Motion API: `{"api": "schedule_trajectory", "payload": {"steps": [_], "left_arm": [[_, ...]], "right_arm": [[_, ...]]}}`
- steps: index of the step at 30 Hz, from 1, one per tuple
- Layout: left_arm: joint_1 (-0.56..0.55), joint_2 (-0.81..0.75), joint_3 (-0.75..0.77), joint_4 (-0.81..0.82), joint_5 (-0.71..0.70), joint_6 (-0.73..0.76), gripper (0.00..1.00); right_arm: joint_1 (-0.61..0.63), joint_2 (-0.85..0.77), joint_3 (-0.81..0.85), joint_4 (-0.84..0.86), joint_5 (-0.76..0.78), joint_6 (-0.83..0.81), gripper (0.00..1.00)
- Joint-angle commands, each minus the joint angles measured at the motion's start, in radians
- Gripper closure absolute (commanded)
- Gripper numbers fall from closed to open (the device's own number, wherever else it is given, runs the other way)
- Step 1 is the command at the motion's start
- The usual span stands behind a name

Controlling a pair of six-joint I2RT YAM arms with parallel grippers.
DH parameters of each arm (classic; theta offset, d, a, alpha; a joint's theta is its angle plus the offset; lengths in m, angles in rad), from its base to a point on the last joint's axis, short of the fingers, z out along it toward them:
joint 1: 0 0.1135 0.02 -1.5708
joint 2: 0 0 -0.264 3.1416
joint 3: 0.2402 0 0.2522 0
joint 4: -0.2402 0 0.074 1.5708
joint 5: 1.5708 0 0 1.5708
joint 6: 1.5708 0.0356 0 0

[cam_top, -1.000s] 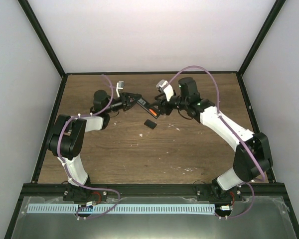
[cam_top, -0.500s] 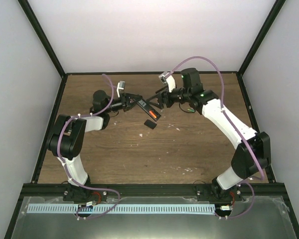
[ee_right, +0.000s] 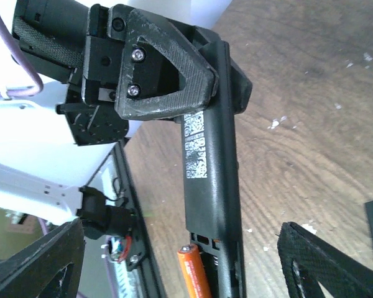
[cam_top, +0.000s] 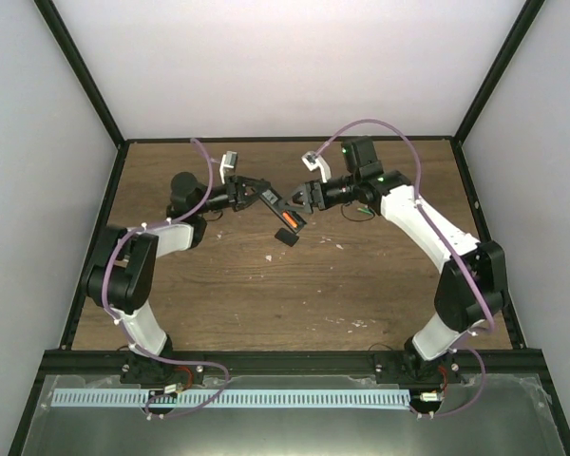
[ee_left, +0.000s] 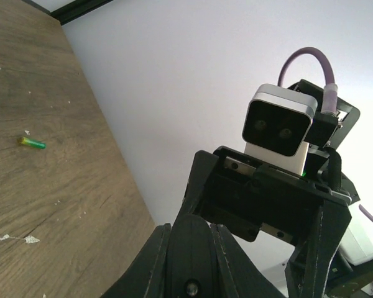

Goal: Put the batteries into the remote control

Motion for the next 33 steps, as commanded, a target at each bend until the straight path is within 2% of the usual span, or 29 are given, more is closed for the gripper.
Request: {"api": "schedule_trajectory", "payload": {"steps": [1, 8, 17, 25, 33], "left_arm": [[-0.004, -0.035, -0.018, 0.041, 0.019, 0.002, 1.00], [-0.005, -0.041, -0.022, 0.045, 0.021, 0.004, 1.00], [-0.005, -0.037, -0.027, 0.058, 0.023, -0.002, 1.00], [-0.005, -0.016, -0.031, 0.112, 0.019, -0.033, 1.00], [-0.005, -0.034, -0.032, 0.032, 0.000, 0.021, 1.00]], "right_arm": [[-0.005, 0.032, 0.001, -0.014, -0.115, 0.077, 0.22], [-0.004, 0.080, 0.014, -0.072, -0.205, 0.100, 0.26], [-0.004, 0.090, 0.021, -0.090, -0.252, 0.094, 0.40], [-0.005, 0.097, 0.020, -0.093, -0.267, 0.104, 0.49], [-0.005, 0.106, 0.028, -0.096, -0.271, 0.103, 0.54]]}}
